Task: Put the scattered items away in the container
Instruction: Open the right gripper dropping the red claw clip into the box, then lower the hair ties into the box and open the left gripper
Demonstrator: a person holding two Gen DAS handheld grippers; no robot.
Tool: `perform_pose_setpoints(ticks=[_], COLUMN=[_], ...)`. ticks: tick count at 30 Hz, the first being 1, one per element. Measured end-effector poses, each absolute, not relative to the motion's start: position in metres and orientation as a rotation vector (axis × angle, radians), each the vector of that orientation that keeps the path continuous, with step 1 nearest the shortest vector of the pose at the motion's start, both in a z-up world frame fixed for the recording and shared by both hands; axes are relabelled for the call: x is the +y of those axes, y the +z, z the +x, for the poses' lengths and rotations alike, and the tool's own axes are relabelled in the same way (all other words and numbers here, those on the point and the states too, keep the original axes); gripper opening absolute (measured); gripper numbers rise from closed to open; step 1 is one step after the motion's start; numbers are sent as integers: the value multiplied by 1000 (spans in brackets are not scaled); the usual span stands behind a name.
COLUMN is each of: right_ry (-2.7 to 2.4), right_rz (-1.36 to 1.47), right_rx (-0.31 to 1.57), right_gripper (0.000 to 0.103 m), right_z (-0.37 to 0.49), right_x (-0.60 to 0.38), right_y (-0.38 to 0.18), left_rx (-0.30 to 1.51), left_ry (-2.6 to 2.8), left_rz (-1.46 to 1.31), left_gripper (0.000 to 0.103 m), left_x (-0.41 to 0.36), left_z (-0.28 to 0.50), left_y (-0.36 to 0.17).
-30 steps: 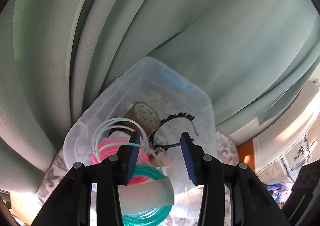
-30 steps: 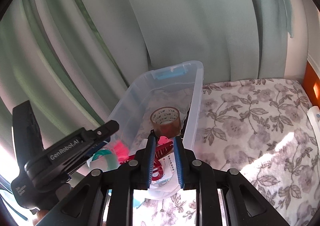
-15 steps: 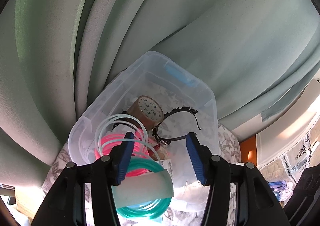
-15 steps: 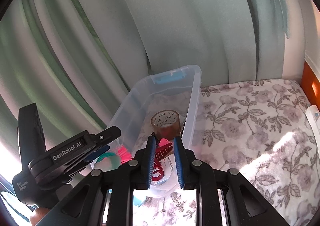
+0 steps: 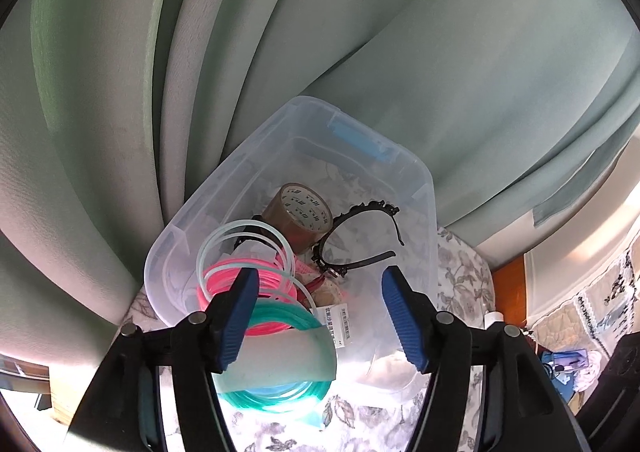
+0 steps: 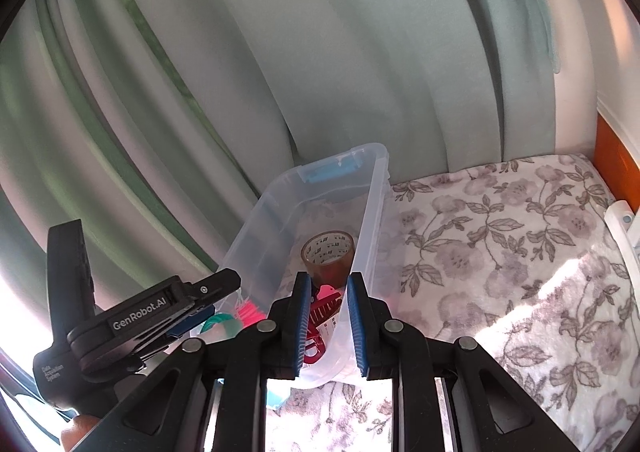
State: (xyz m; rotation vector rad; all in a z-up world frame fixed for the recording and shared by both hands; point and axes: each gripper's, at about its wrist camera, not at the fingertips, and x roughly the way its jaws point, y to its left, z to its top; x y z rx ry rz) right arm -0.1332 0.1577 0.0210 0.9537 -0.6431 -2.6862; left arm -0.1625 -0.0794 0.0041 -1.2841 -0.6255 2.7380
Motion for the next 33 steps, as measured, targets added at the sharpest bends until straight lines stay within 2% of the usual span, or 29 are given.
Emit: perform_pose_setpoints(ticks=[21, 33], right_ry=[-2711, -2691], right_rz=[883, 872], right_rx=[-813, -828], right_gripper=[22, 22], right_z=[-113, -107], right_x=[209, 214], right_y=[23, 25], left_rx=[-425, -540], left_ry=[2678, 2711], left_rz=[-1288, -1301], left_gripper=[67, 67], left_x=[-23, -57], left_z=[-171, -158], left_y=[21, 24])
